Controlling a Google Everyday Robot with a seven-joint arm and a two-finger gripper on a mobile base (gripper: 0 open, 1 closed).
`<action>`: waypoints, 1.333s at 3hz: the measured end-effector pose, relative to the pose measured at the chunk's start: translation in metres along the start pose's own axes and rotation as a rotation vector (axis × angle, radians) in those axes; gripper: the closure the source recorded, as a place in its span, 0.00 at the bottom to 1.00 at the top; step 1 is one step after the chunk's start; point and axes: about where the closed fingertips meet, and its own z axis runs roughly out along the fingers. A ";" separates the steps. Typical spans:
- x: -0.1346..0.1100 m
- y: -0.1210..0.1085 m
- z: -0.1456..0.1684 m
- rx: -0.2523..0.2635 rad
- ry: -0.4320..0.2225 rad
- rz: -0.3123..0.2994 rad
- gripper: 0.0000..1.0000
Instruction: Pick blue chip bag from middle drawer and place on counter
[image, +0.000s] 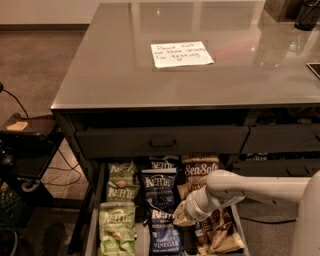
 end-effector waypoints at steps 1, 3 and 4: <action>-0.015 0.005 -0.017 0.007 -0.021 -0.006 1.00; -0.060 0.001 -0.085 0.050 -0.080 -0.036 1.00; -0.094 -0.006 -0.139 0.054 -0.111 -0.067 1.00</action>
Offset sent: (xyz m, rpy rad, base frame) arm 0.0095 -0.0001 0.1153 0.0890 -0.0792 -0.0122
